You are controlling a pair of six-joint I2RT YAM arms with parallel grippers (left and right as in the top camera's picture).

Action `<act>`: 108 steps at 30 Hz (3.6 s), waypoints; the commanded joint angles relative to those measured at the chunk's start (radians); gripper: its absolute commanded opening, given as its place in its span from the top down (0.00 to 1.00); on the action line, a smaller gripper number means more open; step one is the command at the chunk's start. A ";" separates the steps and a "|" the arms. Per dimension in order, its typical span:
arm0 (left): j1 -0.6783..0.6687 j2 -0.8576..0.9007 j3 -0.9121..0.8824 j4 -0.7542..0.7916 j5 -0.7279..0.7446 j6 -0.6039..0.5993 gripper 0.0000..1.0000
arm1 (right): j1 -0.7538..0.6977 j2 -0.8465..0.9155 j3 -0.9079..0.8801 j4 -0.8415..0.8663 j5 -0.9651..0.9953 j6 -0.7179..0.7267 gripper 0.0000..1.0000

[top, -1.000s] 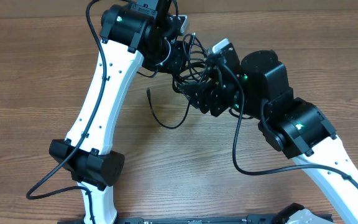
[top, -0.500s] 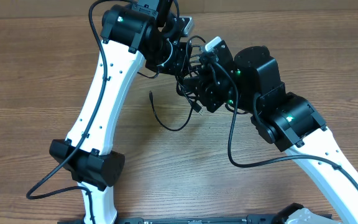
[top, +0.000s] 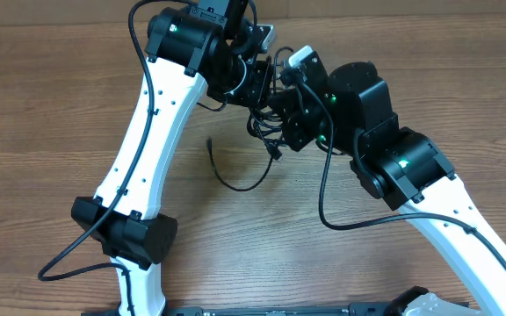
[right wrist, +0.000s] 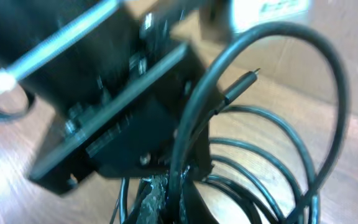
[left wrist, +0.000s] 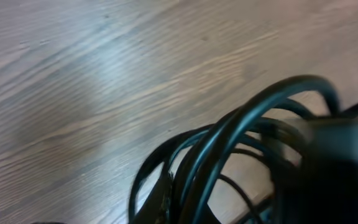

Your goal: Untangle cables

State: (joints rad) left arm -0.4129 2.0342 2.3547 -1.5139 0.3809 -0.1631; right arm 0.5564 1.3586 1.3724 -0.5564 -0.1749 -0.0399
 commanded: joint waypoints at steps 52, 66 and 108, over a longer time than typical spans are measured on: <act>0.037 0.000 0.031 0.050 0.157 0.068 0.96 | -0.175 -0.205 0.016 -0.127 0.454 0.355 0.96; 0.028 -0.001 0.031 0.083 0.040 -0.067 0.96 | -0.206 -0.051 0.016 -0.279 0.195 0.515 0.49; -0.034 0.000 0.031 0.086 0.193 -0.146 0.96 | -0.204 0.072 0.014 -0.302 0.024 0.590 0.26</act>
State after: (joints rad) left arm -0.4309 2.0312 2.3569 -1.4284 0.4770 -0.3809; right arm 0.3542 1.3773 1.3762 -0.8604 -0.2012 0.5171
